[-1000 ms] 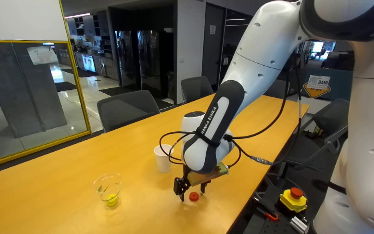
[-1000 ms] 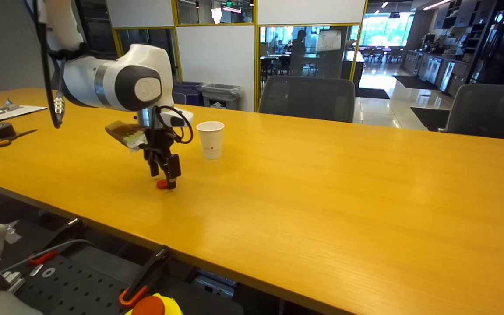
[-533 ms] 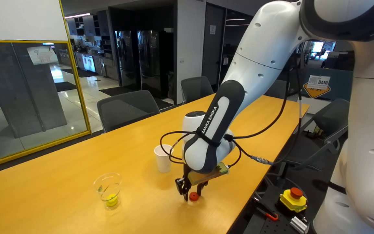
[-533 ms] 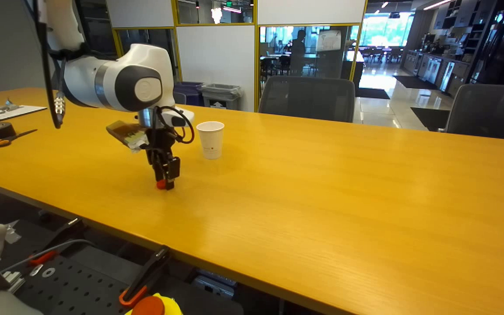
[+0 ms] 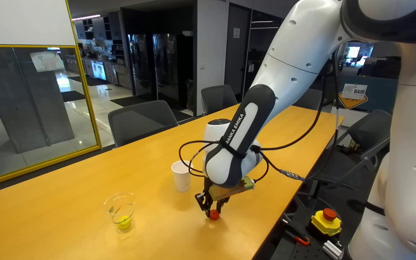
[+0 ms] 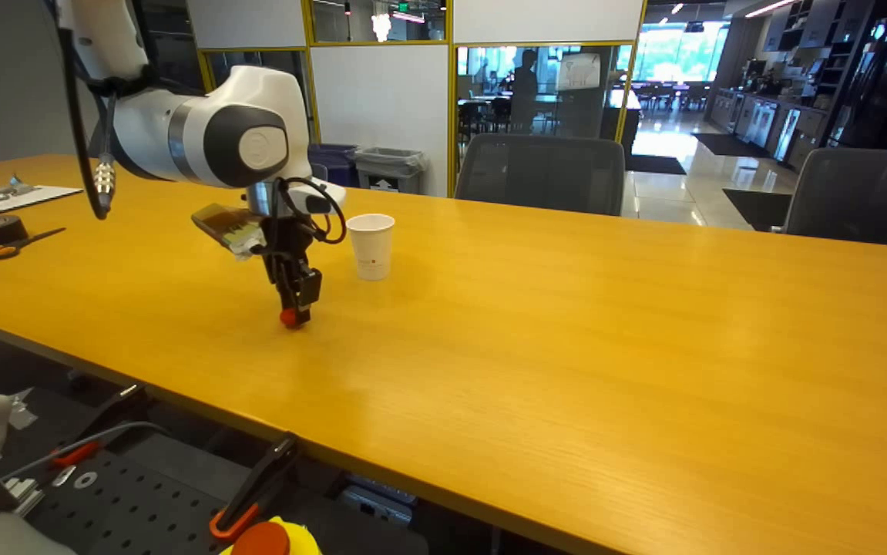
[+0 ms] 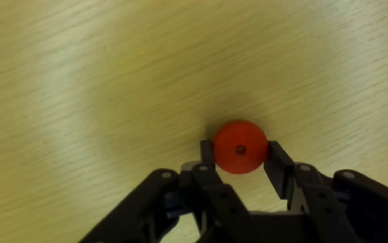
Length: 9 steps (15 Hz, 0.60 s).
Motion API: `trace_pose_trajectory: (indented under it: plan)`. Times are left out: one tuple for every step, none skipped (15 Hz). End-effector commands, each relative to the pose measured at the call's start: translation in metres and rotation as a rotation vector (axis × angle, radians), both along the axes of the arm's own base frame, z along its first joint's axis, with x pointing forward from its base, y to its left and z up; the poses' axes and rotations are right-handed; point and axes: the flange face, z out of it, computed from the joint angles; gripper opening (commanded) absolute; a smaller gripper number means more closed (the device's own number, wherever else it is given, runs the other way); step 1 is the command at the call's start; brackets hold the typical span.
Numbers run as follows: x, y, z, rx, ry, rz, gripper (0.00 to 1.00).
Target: Pick the orange rings and put them in the white cup and put the yellow rings in the clear cup
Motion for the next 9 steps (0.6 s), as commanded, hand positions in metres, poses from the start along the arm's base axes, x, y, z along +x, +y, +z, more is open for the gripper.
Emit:
trace_pose_trajectory:
  plan:
    - [0.022, -0.007, 0.043, -0.013, -0.056, 0.008, 0.17]
    - [0.032, -0.009, 0.056, -0.021, -0.071, 0.013, 0.17]
    - [0.042, -0.010, 0.067, -0.029, -0.084, 0.018, 0.17]
    - [0.055, -0.011, 0.080, -0.040, -0.094, 0.028, 0.17]
    - [0.067, -0.011, 0.092, -0.049, -0.104, 0.039, 0.17]
    - [0.079, -0.011, 0.103, -0.056, -0.113, 0.049, 0.17]
    - [0.091, -0.010, 0.113, -0.061, -0.119, 0.058, 0.17]
    - [0.103, -0.009, 0.122, -0.065, -0.125, 0.067, 0.17]
    - [0.113, -0.008, 0.129, -0.071, -0.131, 0.073, 0.17]
